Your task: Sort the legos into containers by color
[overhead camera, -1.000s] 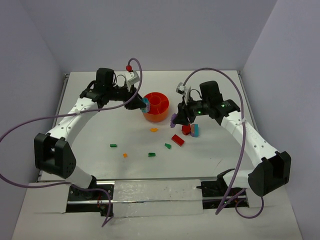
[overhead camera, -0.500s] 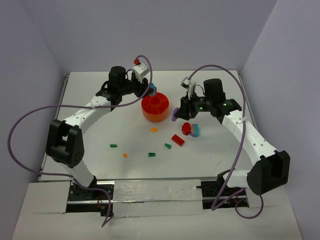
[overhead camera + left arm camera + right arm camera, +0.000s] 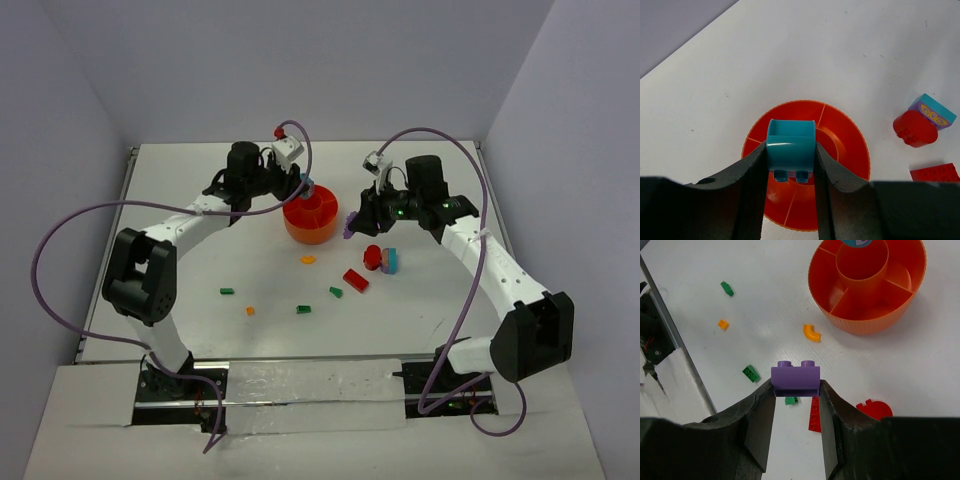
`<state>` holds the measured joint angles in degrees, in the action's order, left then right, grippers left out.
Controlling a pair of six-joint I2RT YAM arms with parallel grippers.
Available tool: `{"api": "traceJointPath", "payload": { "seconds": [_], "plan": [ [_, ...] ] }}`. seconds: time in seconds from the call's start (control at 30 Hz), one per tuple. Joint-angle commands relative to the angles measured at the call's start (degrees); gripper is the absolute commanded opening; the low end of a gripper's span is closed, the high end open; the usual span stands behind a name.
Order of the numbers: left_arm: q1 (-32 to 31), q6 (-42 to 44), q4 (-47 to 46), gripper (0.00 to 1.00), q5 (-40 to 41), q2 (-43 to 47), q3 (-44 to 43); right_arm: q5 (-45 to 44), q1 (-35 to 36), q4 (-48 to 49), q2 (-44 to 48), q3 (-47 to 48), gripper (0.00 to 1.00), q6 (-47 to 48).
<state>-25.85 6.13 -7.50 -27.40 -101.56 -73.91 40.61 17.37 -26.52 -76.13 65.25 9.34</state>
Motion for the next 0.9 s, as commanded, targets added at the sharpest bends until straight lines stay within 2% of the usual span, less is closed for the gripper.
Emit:
{"api": "traceJointPath", "payload": {
  "seconds": [0.0,0.6,0.7,0.87],
  "plan": [
    [-0.45,-0.95,-3.98,0.03,-0.85,-0.85,0.36,-0.36,-0.42,2.59,-0.34,2.33,0.0,-0.81],
    [-1.4,-2.87,-5.77,0.14,-1.35,-1.86,2.21,-0.44,-0.41,3.14,-0.79,2.25,0.0,-1.25],
    [-1.49,-2.97,-5.7,0.17,-0.94,-2.38,1.95,-0.53,-0.33,3.14,-0.69,2.25,0.0,-1.23],
    [-1.58,-3.26,-5.35,0.32,-0.55,-2.68,1.3,-0.69,-0.4,3.14,-0.71,2.25,0.0,-1.16]
  ]
}}
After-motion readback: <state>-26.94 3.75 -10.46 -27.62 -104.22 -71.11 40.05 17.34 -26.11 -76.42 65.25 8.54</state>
